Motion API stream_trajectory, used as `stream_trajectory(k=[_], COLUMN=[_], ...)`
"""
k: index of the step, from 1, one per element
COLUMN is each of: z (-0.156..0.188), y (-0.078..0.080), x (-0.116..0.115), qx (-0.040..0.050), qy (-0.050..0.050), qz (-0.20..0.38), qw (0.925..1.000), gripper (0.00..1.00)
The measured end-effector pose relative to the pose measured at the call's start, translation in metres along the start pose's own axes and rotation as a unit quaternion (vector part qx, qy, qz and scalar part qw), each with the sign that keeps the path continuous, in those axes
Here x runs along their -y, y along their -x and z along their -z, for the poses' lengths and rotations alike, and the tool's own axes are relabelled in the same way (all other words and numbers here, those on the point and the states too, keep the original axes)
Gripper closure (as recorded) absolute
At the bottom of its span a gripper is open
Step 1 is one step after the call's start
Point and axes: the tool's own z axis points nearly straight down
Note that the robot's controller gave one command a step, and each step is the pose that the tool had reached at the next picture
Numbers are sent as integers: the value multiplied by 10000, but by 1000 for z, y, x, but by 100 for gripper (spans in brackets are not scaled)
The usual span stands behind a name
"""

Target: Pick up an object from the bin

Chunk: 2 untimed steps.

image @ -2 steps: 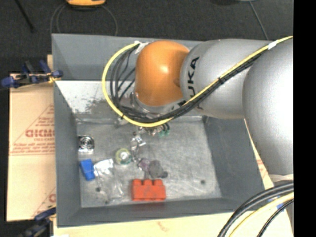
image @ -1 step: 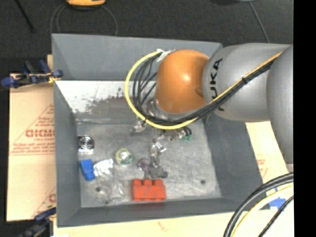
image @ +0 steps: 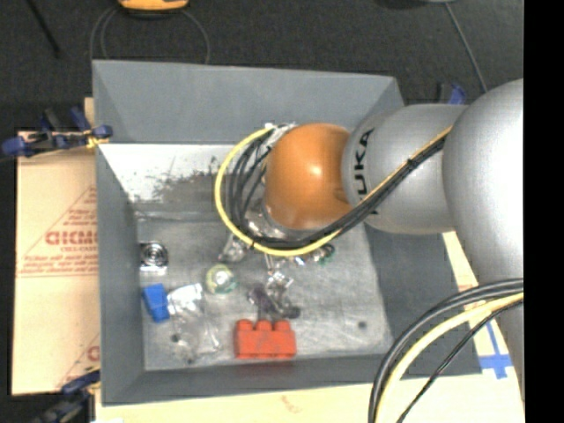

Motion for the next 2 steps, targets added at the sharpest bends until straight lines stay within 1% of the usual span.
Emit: stream_trajectory(k=[1, 2], z=[2, 3], y=[28, 28], x=[-38, -36], qx=[6, 20], qy=[9, 2], qz=[68, 45], qw=[10000, 10000], gripper=[0, 100])
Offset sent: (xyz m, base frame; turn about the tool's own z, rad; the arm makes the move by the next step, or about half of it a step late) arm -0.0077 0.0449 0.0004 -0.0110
